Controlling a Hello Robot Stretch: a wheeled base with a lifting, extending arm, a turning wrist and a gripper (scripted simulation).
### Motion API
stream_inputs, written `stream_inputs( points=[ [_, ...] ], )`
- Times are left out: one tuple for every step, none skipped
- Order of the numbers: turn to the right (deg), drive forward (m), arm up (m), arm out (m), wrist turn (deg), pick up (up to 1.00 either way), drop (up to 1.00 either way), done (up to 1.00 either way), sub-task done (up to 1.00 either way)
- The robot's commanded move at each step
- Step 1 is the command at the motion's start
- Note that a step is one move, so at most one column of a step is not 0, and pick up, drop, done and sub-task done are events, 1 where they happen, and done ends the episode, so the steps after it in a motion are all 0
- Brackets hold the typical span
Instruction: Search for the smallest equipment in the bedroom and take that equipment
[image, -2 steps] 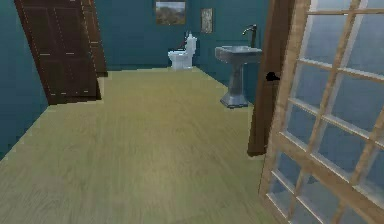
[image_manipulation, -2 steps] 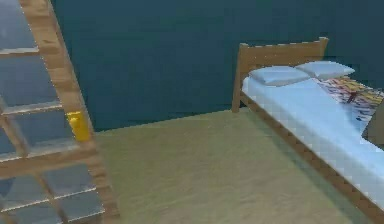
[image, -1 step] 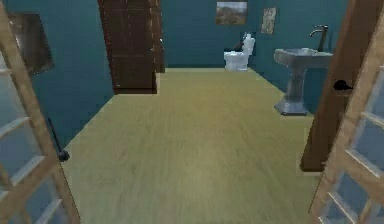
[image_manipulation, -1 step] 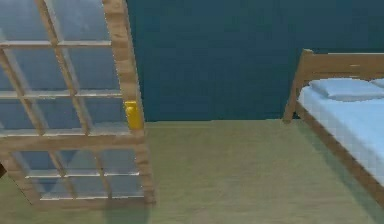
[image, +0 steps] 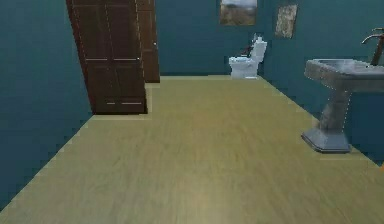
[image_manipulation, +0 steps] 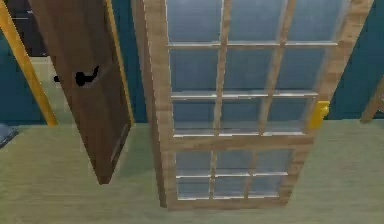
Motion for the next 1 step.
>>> stream_inputs(
  points=[
    [0.0, 1.0, 0.0, 0.0, 0.0, 0.0, 0.0, 0.0, 0.0]
  ],
)
